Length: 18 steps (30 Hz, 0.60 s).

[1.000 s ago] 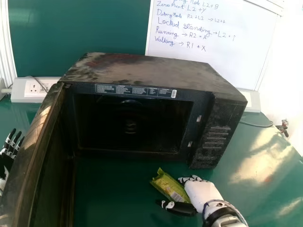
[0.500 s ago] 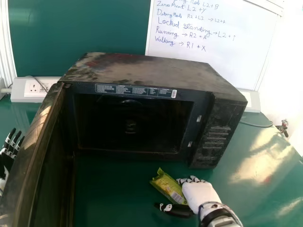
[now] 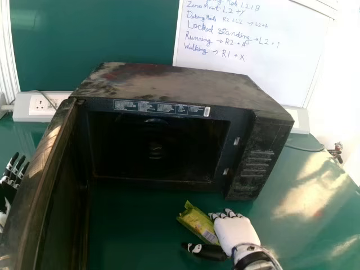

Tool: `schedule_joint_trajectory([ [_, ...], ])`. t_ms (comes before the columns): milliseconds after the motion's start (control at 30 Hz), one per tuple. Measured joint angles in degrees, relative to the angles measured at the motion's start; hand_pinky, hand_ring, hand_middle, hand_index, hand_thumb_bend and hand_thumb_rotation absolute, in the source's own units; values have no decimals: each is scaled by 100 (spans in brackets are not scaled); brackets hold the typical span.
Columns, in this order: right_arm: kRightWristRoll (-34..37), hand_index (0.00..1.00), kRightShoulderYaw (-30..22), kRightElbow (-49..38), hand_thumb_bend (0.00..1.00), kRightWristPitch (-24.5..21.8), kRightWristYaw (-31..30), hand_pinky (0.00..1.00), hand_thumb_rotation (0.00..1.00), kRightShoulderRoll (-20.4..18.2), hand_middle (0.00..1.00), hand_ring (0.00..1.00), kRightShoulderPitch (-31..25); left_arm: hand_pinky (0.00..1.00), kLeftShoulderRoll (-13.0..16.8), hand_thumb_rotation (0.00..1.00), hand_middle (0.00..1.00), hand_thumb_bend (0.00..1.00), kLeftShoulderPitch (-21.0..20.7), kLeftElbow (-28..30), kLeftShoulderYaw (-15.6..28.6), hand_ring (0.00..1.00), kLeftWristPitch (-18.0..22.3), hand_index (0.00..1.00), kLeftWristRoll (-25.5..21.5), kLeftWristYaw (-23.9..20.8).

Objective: Put biscuit inside oven

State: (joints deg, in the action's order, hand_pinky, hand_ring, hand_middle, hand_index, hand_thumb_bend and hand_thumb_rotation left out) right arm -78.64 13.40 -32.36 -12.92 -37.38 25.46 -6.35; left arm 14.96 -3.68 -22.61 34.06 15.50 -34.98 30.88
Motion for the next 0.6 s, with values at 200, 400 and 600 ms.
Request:
schedule_joint_trajectory([
  [200, -297, 94, 8, 86, 95, -29, 436, 89, 8, -273, 93, 92, -181, 74, 2, 0, 80, 13, 17, 15, 0, 74, -3, 89, -2, -4],
  [400, -374, 93, 8, 177, 87, 26, 674, 88, 5, -302, 91, 91, -278, 72, 3, 0, 80, 13, 17, 23, 0, 75, -6, 90, -4, -4],
  [600, -376, 91, 7, 244, 74, 139, 1041, 84, 0, -285, 89, 88, -383, 75, 4, 0, 81, 13, 22, 25, 0, 75, -10, 90, -4, -4],
])
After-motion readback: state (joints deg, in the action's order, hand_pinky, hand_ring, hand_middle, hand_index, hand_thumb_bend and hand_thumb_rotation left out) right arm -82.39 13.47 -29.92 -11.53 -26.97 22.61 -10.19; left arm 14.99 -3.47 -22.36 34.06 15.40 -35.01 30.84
